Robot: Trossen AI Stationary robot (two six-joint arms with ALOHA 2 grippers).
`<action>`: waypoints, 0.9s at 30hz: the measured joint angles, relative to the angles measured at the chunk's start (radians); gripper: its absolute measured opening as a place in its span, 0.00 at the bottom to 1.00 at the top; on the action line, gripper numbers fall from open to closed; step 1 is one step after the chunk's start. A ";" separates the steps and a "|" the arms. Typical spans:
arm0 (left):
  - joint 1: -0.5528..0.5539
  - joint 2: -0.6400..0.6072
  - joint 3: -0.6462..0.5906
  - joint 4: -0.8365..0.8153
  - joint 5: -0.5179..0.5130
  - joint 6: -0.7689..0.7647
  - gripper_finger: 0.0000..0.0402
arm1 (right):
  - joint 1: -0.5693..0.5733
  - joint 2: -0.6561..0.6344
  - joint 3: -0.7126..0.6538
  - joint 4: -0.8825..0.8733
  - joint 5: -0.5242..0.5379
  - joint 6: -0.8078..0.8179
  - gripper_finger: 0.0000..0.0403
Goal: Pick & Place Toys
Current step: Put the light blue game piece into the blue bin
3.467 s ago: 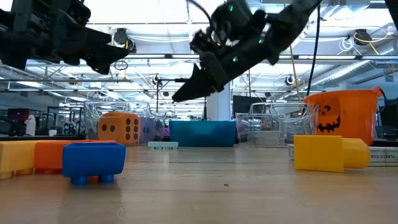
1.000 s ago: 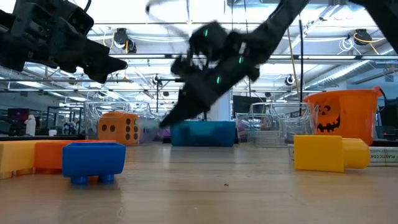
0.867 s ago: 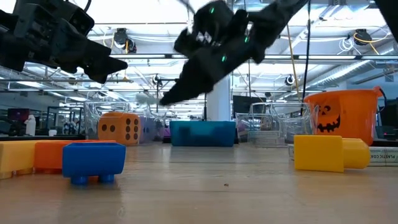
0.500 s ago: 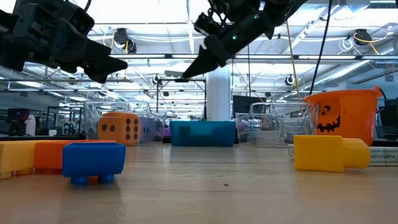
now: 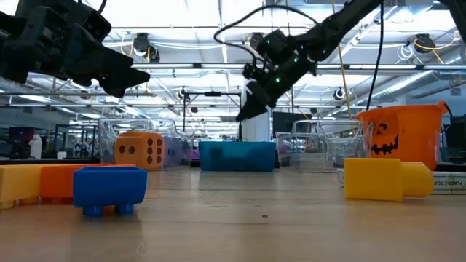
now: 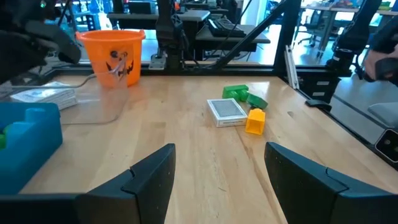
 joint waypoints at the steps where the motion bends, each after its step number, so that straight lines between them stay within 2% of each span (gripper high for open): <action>1: 0.000 0.000 0.000 0.000 0.000 0.000 0.63 | -0.010 0.006 0.000 -0.004 -0.011 0.012 0.35; 10: 0.000 0.000 0.000 -0.001 0.000 -0.001 0.63 | 0.000 0.088 -0.001 -0.011 -0.049 0.022 0.35; 21: 0.000 0.000 0.000 -0.002 0.001 -0.003 0.63 | 0.005 0.102 -0.001 -0.024 -0.046 0.022 0.36; 27: 0.000 0.000 0.000 -0.004 0.001 -0.003 0.63 | 0.005 0.102 -0.001 -0.028 -0.044 0.022 0.43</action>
